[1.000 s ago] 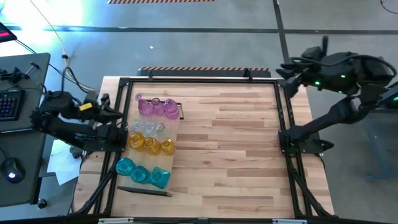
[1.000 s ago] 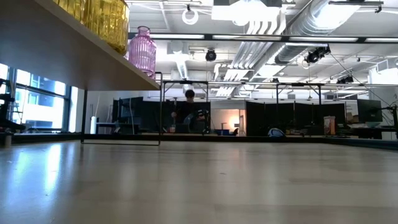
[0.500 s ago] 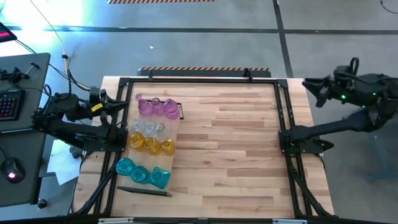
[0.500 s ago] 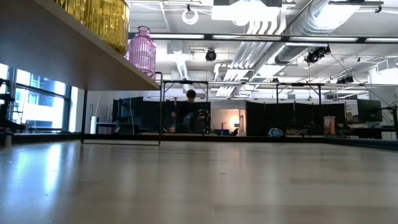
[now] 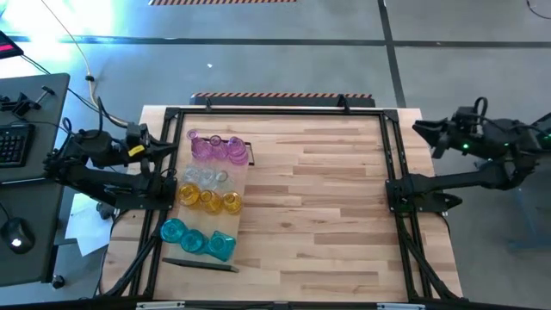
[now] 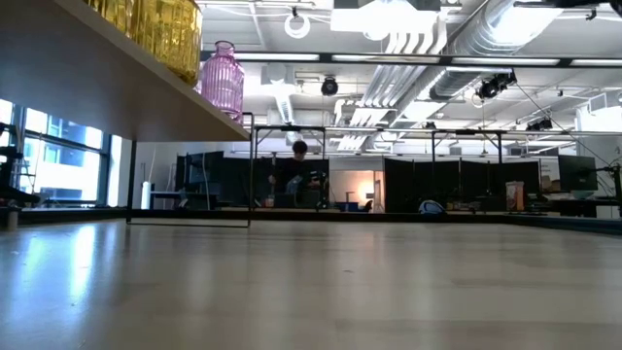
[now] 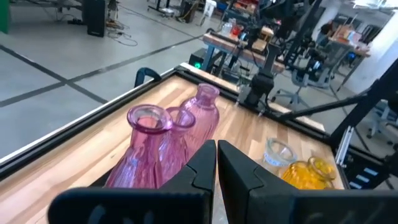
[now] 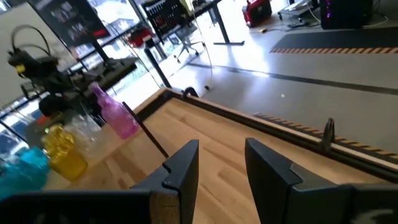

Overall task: Sort vases onto shelf
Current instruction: Adjust the blue flower vase on the shelf

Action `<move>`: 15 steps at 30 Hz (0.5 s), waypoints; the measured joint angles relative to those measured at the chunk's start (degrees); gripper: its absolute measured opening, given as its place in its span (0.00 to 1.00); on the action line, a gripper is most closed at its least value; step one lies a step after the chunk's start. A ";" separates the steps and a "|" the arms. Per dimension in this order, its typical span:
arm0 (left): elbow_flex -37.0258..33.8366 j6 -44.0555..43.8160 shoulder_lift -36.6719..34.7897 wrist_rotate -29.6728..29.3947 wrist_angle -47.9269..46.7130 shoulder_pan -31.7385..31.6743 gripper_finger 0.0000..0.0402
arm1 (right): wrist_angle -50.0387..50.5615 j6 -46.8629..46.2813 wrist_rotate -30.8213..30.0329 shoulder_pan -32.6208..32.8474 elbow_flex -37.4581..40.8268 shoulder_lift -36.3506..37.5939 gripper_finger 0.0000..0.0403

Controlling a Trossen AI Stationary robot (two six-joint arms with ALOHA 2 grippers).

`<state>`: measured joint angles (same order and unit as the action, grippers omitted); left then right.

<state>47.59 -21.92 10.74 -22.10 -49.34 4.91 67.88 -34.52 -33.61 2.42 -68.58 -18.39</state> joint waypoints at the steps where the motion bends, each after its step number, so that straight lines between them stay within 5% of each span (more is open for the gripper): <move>1: 0.00 -0.02 0.00 0.02 -0.27 0.00 0.02 | -0.02 0.00 0.00 0.00 0.71 0.02 0.28; 15: 0.00 2.52 0.00 2.51 -1.03 0.02 0.02 | -15.36 8.42 5.85 0.00 7.94 0.01 0.28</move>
<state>47.59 -19.40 10.74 -19.59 -50.37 4.93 52.52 -26.10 -27.75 2.42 -60.64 -18.39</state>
